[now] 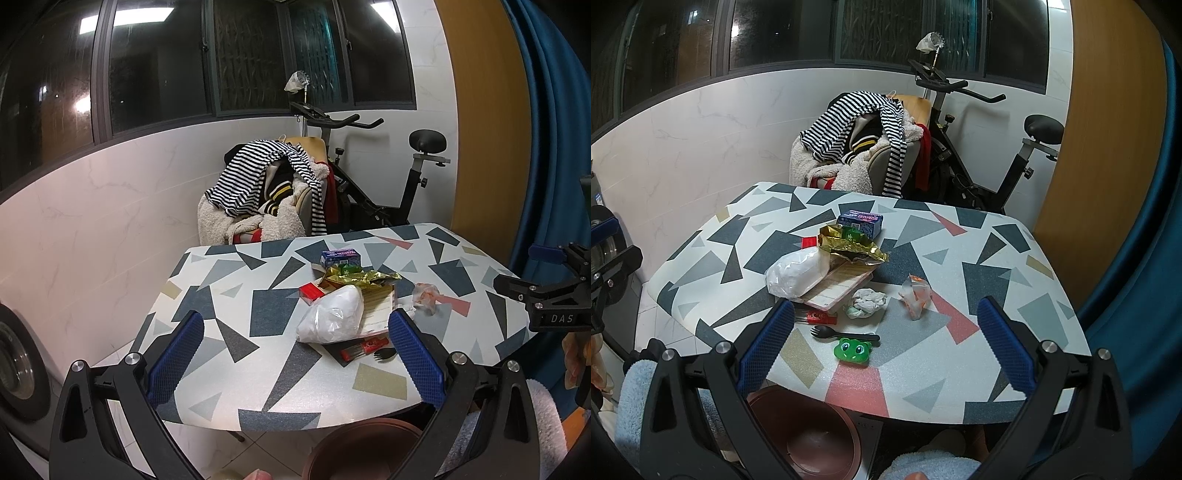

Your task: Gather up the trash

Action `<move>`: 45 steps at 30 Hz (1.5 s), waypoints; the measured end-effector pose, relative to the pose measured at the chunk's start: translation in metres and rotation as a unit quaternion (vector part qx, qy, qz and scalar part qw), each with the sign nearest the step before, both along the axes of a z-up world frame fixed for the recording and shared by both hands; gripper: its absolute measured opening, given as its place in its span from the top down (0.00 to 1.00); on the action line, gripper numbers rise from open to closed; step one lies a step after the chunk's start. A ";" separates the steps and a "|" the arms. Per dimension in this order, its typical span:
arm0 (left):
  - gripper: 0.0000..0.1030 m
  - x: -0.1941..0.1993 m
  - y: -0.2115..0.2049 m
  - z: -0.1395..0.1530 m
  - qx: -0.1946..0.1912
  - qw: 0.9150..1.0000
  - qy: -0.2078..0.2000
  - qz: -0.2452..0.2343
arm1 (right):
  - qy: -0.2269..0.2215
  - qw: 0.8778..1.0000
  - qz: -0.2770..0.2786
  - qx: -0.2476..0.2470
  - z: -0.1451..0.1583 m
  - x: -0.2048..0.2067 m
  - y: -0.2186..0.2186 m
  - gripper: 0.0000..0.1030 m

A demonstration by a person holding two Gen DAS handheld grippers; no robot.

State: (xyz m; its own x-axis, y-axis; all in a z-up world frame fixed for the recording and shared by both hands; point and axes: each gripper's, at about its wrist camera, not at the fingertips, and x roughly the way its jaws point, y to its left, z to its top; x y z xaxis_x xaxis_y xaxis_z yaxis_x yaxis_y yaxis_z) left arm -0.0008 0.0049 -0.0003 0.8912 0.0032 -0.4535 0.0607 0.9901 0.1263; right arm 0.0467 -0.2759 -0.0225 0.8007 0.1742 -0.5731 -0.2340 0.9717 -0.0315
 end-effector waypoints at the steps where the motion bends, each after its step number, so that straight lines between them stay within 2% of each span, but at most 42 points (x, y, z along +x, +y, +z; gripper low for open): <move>1: 0.05 0.000 0.000 0.000 0.000 1.000 0.000 0.000 | 0.000 1.000 0.000 0.000 0.000 0.000 0.000 0.05; 31: 0.05 0.002 -0.002 0.001 -0.002 1.000 0.003 0.000 | 0.001 1.000 -0.001 -0.002 0.004 -0.002 0.005 0.05; 38: 0.05 0.002 -0.002 -0.001 -0.004 1.000 0.005 -0.001 | 0.003 1.000 -0.001 -0.002 -0.003 0.002 0.000 0.05; 42: 0.05 0.004 0.001 -0.006 -0.017 1.000 0.017 -0.005 | 0.004 1.000 -0.002 -0.001 -0.004 0.003 -0.002 0.05; 45: 0.05 0.007 0.007 -0.011 -0.042 0.999 0.032 -0.015 | 0.006 1.000 -0.004 -0.003 -0.011 0.001 -0.003 0.05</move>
